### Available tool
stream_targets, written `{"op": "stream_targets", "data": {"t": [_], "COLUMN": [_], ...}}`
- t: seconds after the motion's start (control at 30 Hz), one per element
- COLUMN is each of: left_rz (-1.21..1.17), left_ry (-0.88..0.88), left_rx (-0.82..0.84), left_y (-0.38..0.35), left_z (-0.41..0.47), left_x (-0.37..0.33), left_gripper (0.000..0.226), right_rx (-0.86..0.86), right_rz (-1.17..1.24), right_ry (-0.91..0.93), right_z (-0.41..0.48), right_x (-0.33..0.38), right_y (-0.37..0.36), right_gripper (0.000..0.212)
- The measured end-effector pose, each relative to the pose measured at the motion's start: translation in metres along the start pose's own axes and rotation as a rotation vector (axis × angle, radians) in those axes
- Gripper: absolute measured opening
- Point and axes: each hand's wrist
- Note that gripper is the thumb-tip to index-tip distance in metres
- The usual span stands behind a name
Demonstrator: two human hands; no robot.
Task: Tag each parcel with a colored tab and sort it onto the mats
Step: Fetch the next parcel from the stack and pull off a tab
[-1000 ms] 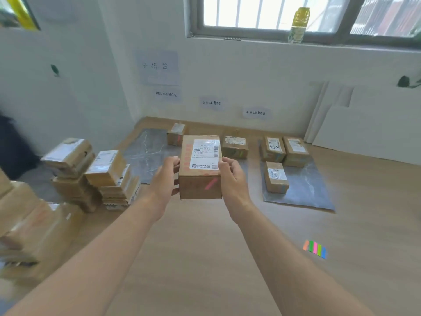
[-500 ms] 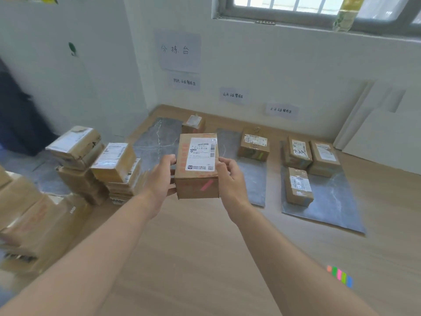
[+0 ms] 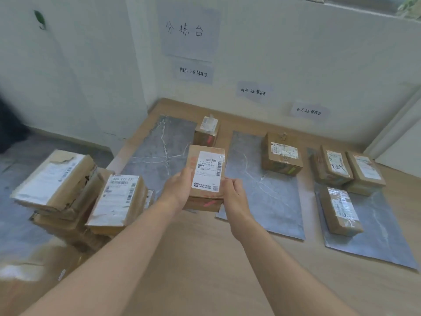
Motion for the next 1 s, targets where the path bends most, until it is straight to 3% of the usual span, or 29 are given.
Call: {"op": "stream_targets", "data": {"t": [0.2,0.5,0.67,0.8,1.0], "left_rz": [0.027,-0.139,-0.139,-0.156,-0.077], "left_ry": [0.16,0.271,0.253,0.225,0.125], "left_rx": [-0.018,-0.129,-0.135,-0.148,-0.224], "left_y": [0.017,0.025,0.016,0.016,0.013], "left_z": [0.091,0.195,0.215,0.217,0.199], "left_x": [-0.01,0.013,0.02,0.023,0.027], "left_gripper": [0.052,0.069,0.065,0.054,0.062], "right_rx": [-0.044,-0.06,-0.045,-0.02,-0.076], "right_rz": [0.112,0.124,0.096,0.108,0.166], "right_ry": [-0.118,-0.174,-0.182,-0.155,-0.132], "right_z": [0.073,0.167,0.201,0.202,0.163], "right_x": [-0.007,-0.024,-0.043,-0.039,-0.019], "right_y": [-0.022,-0.031,-0.029,-0.025,-0.023], "right_gripper": [0.02,0.034,0.048,0.043,0.031]}}
Point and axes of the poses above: each hand's wrist, its own z-axis towards the middle knuckle, its own y-axis out of the back of the hand, x = y × z, and after that the axes turned 13 degrees about x, right-handed
